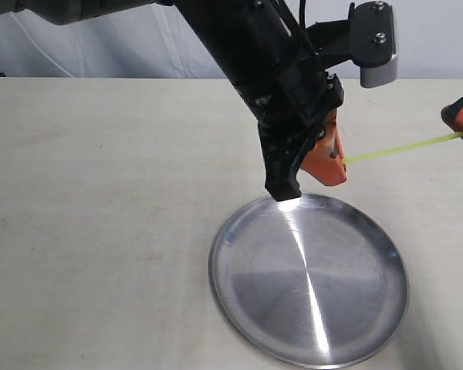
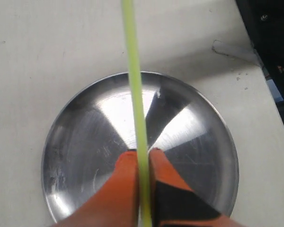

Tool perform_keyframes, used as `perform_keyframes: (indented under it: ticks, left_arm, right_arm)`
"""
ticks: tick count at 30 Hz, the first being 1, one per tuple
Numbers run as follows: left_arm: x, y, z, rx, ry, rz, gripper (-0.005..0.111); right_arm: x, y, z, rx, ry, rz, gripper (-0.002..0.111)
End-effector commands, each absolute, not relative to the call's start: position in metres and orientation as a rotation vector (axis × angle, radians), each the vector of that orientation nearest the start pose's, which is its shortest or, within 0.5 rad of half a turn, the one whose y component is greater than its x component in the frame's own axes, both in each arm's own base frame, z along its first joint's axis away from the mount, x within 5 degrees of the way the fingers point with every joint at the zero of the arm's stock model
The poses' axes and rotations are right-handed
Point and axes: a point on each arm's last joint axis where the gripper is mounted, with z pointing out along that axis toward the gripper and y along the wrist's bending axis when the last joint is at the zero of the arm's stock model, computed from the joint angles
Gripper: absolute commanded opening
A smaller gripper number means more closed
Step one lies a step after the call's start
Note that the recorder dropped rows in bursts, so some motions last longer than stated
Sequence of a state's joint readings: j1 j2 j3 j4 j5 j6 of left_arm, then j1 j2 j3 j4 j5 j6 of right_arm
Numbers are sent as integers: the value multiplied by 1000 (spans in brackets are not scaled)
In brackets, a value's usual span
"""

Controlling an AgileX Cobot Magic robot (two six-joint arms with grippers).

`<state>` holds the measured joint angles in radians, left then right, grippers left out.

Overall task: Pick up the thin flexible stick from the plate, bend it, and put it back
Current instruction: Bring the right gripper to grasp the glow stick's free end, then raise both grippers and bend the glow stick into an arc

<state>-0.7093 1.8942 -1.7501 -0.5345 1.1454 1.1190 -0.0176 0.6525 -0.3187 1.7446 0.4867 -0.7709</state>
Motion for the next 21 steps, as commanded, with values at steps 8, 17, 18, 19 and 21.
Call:
perform_keyframes:
  ticks: [8, 17, 18, 19, 21]
  left_arm:
    - [284, -297, 314, -2636, -2340, 663, 0]
    - [290, -291, 323, -2614, -2497, 516, 0]
    - [290, -291, 324, -2616, -2499, 517, 0]
    - [289, -290, 326, -2618, -2497, 517, 0]
    - [287, -289, 327, -2617, -2493, 526, 0]
  right_arm:
    - [168, 46, 305, 338, 1796, 1083, -1]
    - [179, 51, 297, 325, 1855, 1057, -1]
    - [179, 52, 297, 322, 1859, 1053, -1]
    - [180, 53, 297, 319, 1861, 1047, -1]
    - [182, 55, 298, 314, 1865, 1032, -1]
